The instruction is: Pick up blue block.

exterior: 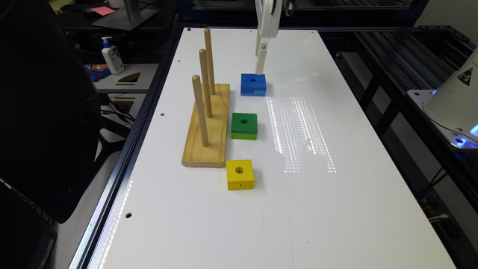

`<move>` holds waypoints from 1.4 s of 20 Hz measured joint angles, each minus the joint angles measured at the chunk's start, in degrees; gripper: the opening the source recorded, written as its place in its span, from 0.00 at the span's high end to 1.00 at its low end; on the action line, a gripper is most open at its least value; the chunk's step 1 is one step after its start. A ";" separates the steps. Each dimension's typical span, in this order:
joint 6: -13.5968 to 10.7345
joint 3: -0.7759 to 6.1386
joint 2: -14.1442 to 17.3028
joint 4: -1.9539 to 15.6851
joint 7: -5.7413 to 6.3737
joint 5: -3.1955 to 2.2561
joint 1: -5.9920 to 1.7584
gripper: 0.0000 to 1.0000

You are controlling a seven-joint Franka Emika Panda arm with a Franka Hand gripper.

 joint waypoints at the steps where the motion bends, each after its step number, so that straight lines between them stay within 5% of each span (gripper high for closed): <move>1: 0.00 0.10 0.00 0.05 0.04 0.00 0.00 0.00; 8: 0.14 0.30 0.62 0.08 0.06 0.00 0.00 0.00; 15: 2.87 0.36 4.19 0.63 0.07 0.00 0.00 0.00; 22: 2.91 1.54 4.80 1.39 1.10 0.01 0.08 0.00; 28: 4.74 1.62 7.25 1.99 1.14 -0.01 0.01 0.00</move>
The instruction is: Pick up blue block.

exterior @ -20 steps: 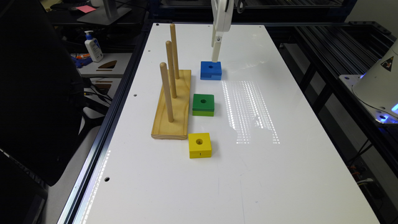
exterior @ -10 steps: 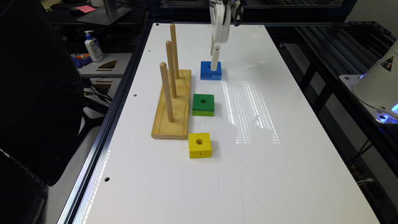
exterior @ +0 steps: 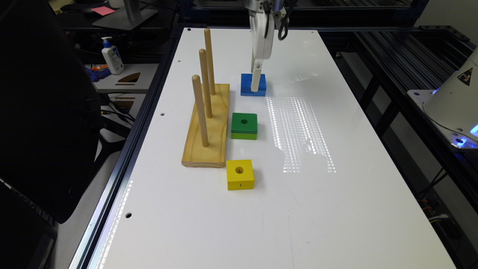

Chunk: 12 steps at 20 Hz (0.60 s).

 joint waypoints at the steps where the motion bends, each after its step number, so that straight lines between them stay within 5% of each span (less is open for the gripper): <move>1: 0.02 0.00 0.23 0.13 0.00 0.00 0.00 0.00; 12: 0.25 0.00 1.14 0.64 0.00 0.00 -0.15 0.00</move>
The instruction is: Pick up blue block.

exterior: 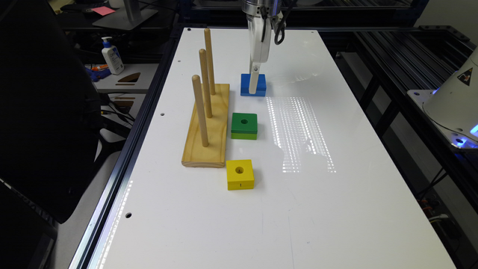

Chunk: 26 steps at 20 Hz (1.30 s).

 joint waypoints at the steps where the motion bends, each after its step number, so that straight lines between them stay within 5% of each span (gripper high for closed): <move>1: 0.00 0.00 0.00 0.00 0.00 0.00 -0.01 0.00; 7: 3.18 0.00 3.38 0.35 0.06 -0.08 -0.01 0.00; 23: 3.19 0.01 3.74 0.92 0.06 -0.08 -0.01 0.00; 24: 3.19 0.01 3.72 0.91 0.06 -0.08 -0.03 1.00; 26: 3.19 0.01 3.72 0.91 0.06 -0.08 -0.03 1.00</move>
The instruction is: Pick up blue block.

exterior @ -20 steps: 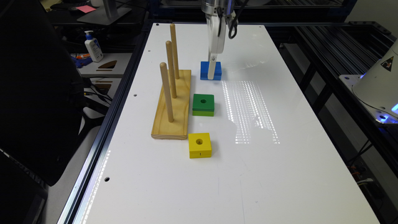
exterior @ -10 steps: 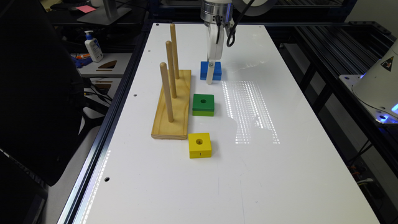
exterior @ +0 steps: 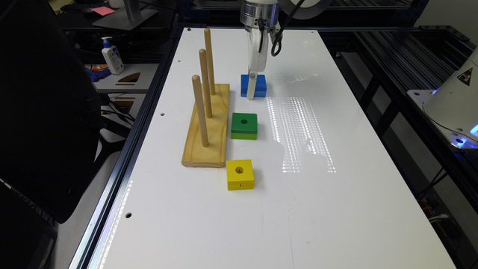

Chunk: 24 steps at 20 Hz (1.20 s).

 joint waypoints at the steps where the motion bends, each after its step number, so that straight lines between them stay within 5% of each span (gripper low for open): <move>1: 0.00 0.00 0.00 0.00 0.00 0.00 0.00 1.00; 13: -0.41 0.00 -0.50 -0.01 0.00 0.00 -0.05 1.00; 24: -6.71 0.00 -6.75 -0.13 0.00 0.00 -0.07 1.00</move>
